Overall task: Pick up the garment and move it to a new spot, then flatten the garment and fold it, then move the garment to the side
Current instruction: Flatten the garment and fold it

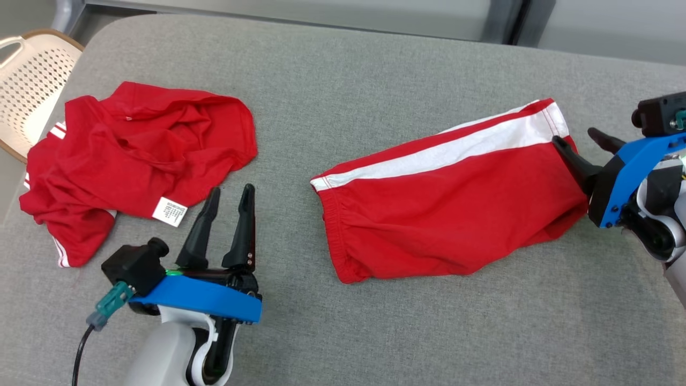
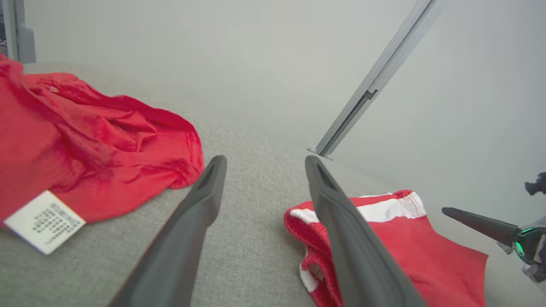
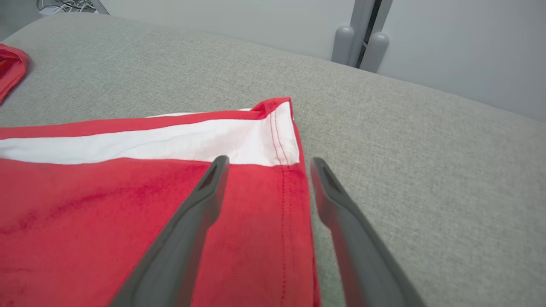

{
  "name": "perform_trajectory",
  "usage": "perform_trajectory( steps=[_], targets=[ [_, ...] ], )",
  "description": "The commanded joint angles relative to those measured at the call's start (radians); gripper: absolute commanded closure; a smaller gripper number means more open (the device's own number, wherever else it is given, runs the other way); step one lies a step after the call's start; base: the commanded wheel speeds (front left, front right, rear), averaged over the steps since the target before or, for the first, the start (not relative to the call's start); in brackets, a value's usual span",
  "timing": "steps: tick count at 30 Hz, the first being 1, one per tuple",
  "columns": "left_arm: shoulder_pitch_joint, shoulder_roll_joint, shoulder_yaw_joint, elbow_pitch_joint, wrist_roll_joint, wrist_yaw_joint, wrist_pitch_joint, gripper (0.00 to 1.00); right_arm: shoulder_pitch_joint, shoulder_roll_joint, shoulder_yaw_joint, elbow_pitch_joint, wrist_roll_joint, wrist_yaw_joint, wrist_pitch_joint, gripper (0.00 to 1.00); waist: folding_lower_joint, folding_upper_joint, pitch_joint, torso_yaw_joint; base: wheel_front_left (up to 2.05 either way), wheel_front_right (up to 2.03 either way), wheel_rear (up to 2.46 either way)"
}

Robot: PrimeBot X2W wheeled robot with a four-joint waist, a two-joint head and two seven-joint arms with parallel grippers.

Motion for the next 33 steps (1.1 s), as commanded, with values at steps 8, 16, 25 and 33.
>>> perform_trajectory(
  steps=[8, 16, 25, 33],
  targets=[
    [0.047, -0.007, 0.114, -0.029, 0.357, -0.007, -0.002, 0.00, 0.025, 0.045, -0.063, 0.089, -0.017, 0.000, 0.002, 0.00, 0.0002, 0.0000, -0.013, 0.013, 0.00, 0.00, 0.00],
    [-0.016, -0.004, 0.110, -0.009, 0.417, -0.007, -0.002, 0.00, -0.024, 0.098, -0.140, 0.211, -0.071, 0.000, 0.044, 0.00, 0.0002, 0.0000, 0.028, 0.032, 0.00, 0.00, 0.00],
    [-0.051, -0.006, 0.091, -0.003, 0.398, -0.007, -0.002, 0.00, -0.042, 0.181, -0.153, 0.317, -0.156, 0.002, 0.114, 0.19, 0.0002, 0.0000, 0.057, 0.045, 0.00, 0.00, 0.00],
    [-0.022, 0.003, 0.093, -0.005, 0.382, -0.007, -0.003, 0.00, -0.010, 0.175, -0.149, 0.275, -0.197, 0.002, 0.096, 1.00, 0.0002, 0.0000, 0.043, 0.024, 0.00, 0.00, 0.00]
  ],
)
